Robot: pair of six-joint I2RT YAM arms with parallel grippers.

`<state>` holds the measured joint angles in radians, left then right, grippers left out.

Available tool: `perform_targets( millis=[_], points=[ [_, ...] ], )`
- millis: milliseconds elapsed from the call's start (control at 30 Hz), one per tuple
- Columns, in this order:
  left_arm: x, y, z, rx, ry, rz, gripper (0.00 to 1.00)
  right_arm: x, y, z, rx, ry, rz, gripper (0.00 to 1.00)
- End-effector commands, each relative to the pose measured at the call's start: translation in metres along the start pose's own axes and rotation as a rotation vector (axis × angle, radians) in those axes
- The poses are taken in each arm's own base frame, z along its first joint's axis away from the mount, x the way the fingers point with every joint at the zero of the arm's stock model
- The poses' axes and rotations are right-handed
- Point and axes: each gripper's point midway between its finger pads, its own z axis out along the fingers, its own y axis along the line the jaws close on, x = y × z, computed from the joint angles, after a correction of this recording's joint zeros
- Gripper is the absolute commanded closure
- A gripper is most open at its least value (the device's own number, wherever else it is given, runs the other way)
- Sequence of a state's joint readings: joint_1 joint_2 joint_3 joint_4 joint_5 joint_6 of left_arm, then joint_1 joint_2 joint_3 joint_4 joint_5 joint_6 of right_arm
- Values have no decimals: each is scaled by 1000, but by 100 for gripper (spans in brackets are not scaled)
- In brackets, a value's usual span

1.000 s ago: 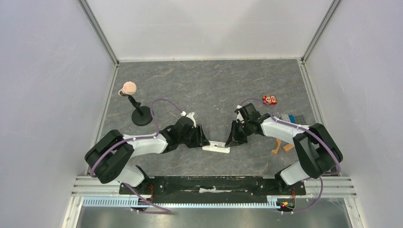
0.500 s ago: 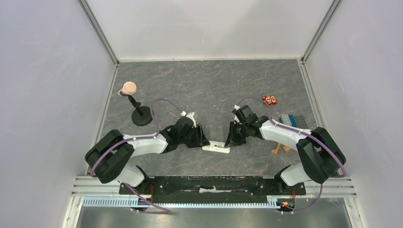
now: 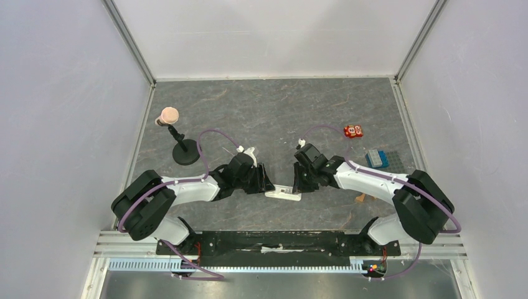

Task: Load the batteries into the remote control
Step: Move the remote control to the center of the board.

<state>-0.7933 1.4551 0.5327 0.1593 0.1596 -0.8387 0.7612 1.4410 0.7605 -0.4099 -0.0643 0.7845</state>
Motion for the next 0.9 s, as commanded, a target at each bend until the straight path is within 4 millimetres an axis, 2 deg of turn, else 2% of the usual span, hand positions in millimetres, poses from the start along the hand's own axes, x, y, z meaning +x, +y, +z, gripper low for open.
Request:
perform_targets(
  millis=[0,233,467,667,767,867],
  points=[
    [7,1,0,6,14,-11,47,17,-52,15,243,18,-18,78],
    [6,1,0,4,10,-4,47,9,-51,9,304,-12,-59,78],
    [6,1,2,3,14,-1,47,18,-58,8,387,-30,-145,78],
    [6,2,1,-1,19,2,47,17,-61,5,436,-69,-196,78],
    [6,2,1,-9,20,7,47,15,-56,3,430,-81,-207,75],
    [2,1,-1,-20,12,19,47,4,-43,-7,383,-127,-196,70]
  ],
)
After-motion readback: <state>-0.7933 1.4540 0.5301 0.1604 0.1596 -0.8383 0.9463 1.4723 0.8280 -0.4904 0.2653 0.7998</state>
